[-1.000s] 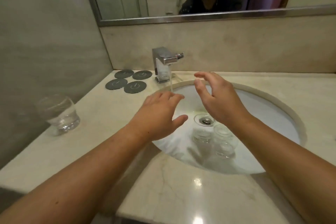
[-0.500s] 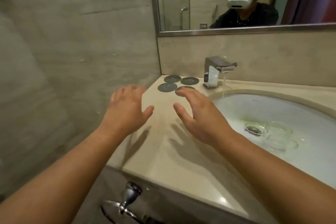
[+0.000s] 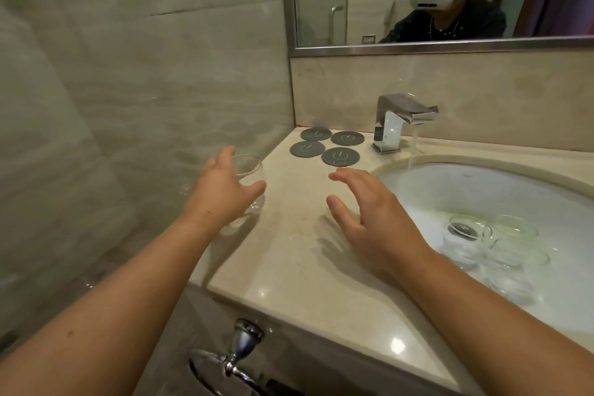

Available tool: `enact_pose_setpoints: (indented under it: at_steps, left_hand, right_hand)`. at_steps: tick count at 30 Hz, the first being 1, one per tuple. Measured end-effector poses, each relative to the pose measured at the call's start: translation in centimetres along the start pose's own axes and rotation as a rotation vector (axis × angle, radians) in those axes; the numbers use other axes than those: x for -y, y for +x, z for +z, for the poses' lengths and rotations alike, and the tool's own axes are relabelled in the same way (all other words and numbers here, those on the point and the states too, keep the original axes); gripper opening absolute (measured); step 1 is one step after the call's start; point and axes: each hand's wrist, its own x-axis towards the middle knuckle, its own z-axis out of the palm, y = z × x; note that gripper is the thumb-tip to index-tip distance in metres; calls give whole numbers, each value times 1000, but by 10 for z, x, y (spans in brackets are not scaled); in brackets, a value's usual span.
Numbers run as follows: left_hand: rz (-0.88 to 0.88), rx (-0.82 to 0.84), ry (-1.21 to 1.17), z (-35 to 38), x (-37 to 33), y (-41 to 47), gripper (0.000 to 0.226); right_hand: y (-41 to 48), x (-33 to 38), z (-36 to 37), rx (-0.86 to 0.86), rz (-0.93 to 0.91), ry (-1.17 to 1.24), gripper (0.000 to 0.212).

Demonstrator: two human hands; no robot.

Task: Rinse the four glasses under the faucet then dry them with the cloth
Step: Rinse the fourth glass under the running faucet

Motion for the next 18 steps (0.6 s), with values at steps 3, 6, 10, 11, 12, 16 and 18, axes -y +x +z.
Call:
enact_pose_setpoints:
  at_steps: [3,6,10,11,12,16,18]
  left_hand:
    - [34,-66,-49,6,-5,-4,90]
    - [77,-122,-139,15,-20,-11,84]
    - [93,-74,-322,34,-55,-16,79]
    - [73,-43,-377,41,-66,-17,79]
    - [51,-10,-433,48,-76,-17,78]
    - [-35,97,-673,82,-122,-14,80]
    - [-100,135,-786,97,-145,-12,81]
  right_hand:
    - [0,-1,0,-10,12,34,40]
    - [2,-5,0,-42,53,95,39]
    - [8,-11,-5,-86,247,289,40]
    - [10,-13,-8,-91,318,364,40]
    - [14,-15,-12,-95,398,437,40]
    - [33,-36,-34,-46,735,641,48]
    - [39,-51,-43,20,851,740,49]
